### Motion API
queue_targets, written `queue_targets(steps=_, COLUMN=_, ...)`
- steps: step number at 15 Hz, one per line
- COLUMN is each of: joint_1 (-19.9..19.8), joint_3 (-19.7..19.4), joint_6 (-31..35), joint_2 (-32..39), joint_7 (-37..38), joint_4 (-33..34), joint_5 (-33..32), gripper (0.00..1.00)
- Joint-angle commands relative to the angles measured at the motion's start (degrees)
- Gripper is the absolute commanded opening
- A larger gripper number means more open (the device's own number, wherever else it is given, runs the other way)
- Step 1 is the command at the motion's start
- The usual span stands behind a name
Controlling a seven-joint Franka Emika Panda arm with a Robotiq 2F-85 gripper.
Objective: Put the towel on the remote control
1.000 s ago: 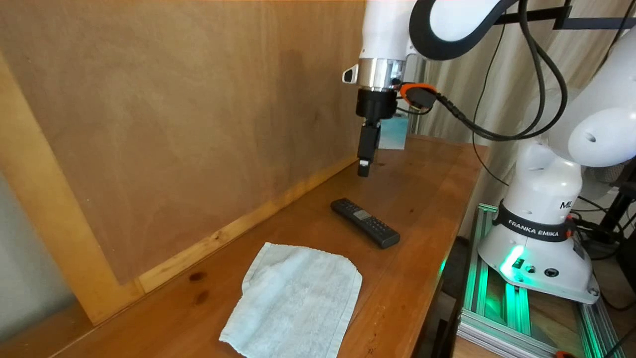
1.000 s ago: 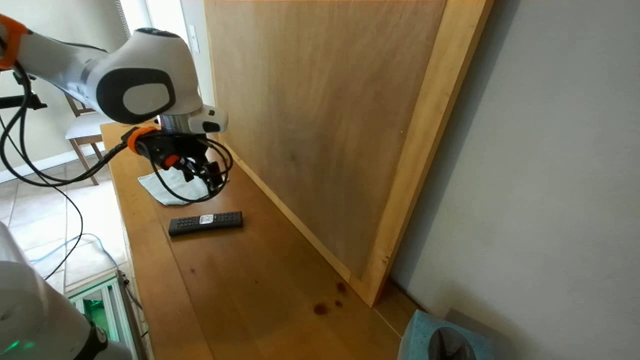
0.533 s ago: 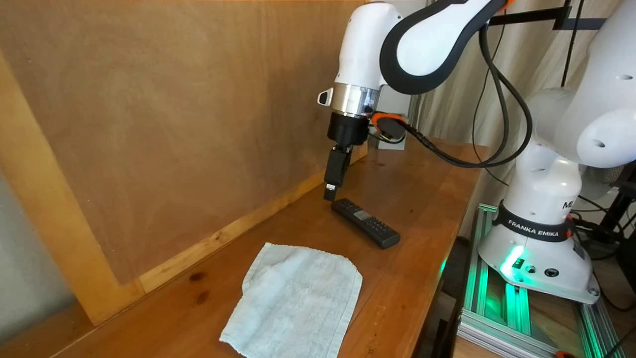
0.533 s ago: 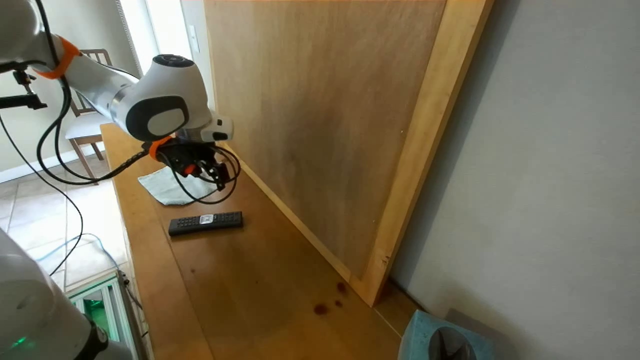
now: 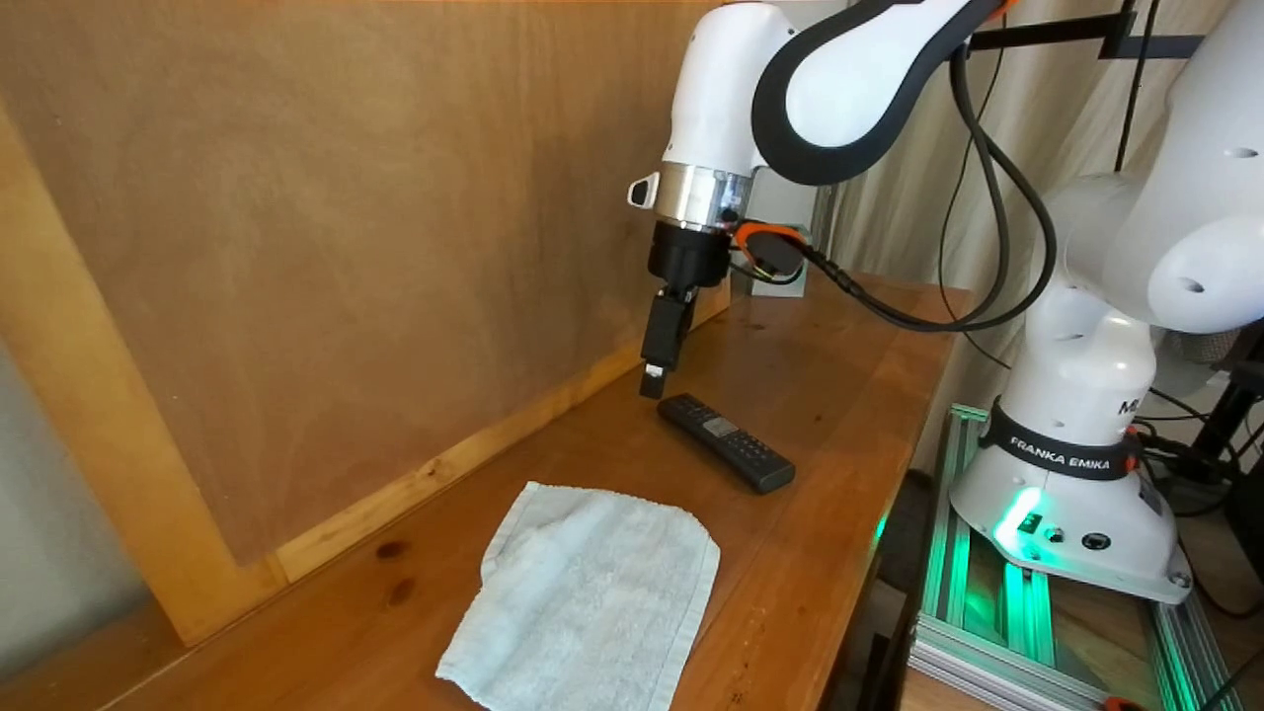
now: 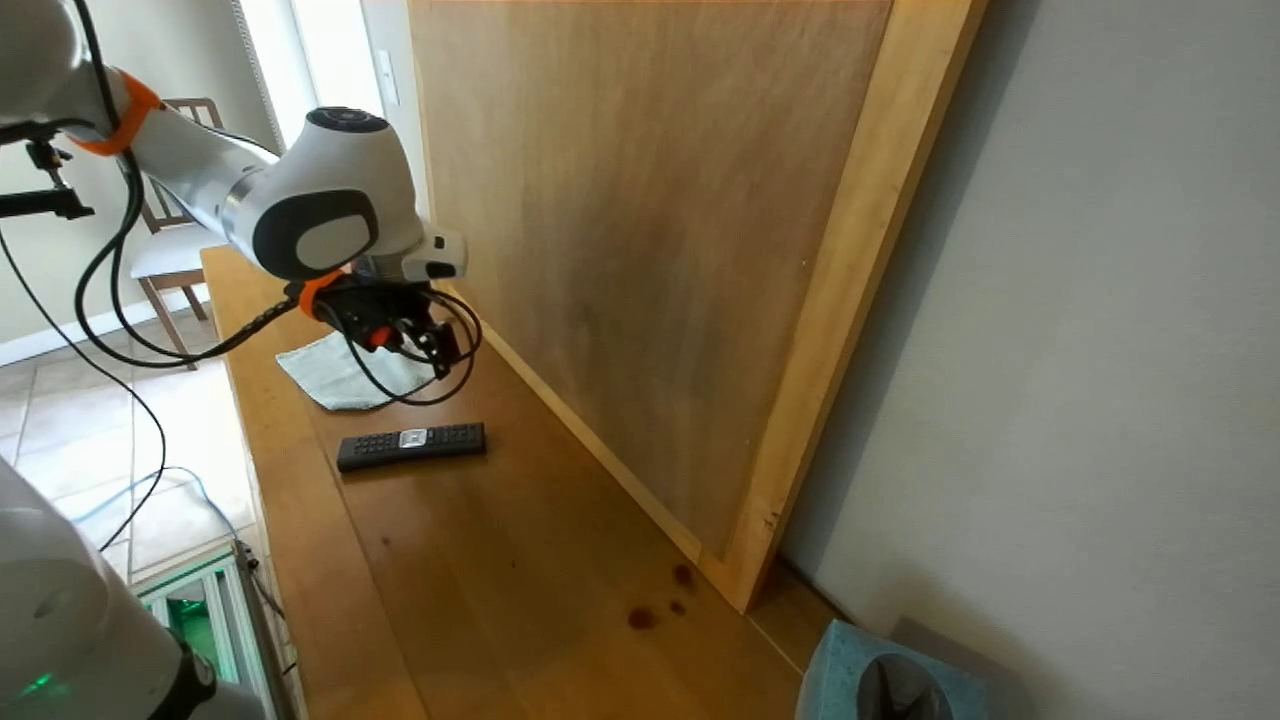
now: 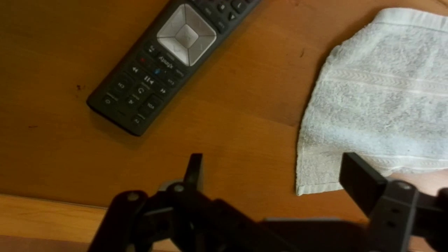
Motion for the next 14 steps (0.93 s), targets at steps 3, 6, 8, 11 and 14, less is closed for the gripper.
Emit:
queue_targets(steps=3, joint_1=3.3, joint_3=1.2, joint_6=7.2, joint_2=4.4, joint_7=-0.2, joint_4=1.0, joint_5=5.7, gripper=1.00)
queue_targets(steps=6, joint_1=5.7, joint_3=1.8, joint_6=12.1, joint_2=8.3, joint_7=-1.1, joint_4=1.4, joint_5=10.4, gripper=1.00)
queue_targets(steps=8, joint_1=6.8, joint_3=2.5, joint_6=14.7, joint_2=10.8, joint_7=-1.3, joint_4=1.6, joint_5=13.0, gripper=1.00)
queue_targets(steps=11, joint_1=7.2, joint_3=3.5, joint_6=19.3, joint_2=14.4, joint_7=-2.1, joint_4=1.6, joint_5=16.7, gripper=1.00)
queue_targets(steps=14, joint_1=7.9, joint_3=2.8, joint_6=21.8, joint_2=18.3, joint_7=-5.2, joint_4=3.1, joint_5=20.8, gripper=1.00)
